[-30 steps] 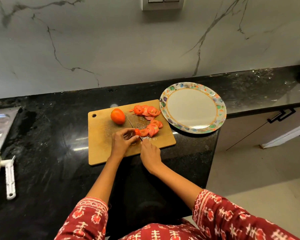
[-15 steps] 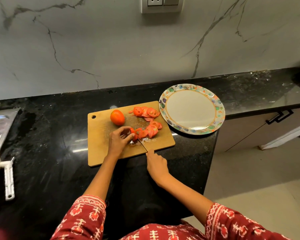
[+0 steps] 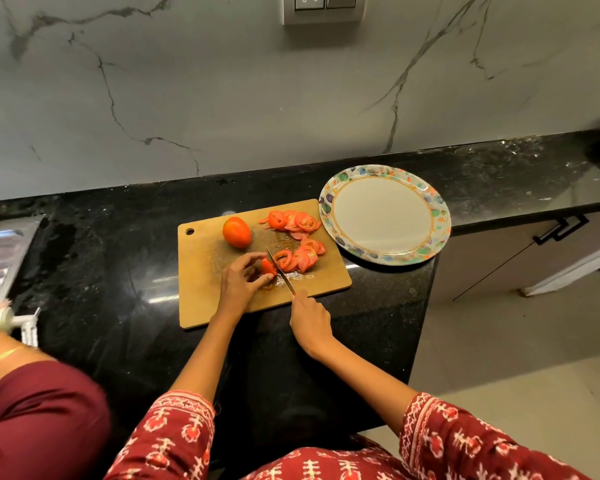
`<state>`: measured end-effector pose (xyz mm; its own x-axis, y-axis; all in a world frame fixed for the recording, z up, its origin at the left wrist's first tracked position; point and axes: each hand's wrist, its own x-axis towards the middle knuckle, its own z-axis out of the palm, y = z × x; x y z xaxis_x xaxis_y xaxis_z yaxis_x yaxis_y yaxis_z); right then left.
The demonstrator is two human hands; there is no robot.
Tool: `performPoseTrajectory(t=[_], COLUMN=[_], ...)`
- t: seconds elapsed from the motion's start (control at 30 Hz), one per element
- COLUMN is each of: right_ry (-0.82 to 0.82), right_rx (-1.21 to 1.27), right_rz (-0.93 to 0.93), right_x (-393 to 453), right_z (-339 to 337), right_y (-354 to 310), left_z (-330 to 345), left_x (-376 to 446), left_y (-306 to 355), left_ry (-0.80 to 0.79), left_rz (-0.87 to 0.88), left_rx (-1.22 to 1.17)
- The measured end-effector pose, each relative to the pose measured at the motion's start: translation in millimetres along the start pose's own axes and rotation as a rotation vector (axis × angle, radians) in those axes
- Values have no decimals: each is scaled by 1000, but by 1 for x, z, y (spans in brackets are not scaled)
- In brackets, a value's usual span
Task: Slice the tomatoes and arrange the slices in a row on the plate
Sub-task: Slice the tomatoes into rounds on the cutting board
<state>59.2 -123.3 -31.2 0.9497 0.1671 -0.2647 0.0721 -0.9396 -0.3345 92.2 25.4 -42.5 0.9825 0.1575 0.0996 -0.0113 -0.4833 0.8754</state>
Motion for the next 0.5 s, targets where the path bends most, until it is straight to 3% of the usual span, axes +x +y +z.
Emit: performPoseTrajectory(t=[0.1,0.2,0.33,0.5], right_ry=[0,154,51,35], right_rx=[-44,-151,-166,-79], right_rz=[6,-37,-103,-10], right_x=[-9,-15,-8,1], right_z=[5,3,0,-1], right_y=[5,16,15,9], left_z=[2,3,4,8], left_x=[0,0,1,0], left_y=[0,0,4,11], left_ry=[14,28,34,36], left_rz=[-23,-35,48,83], left_rx=[-19,-15,119,180])
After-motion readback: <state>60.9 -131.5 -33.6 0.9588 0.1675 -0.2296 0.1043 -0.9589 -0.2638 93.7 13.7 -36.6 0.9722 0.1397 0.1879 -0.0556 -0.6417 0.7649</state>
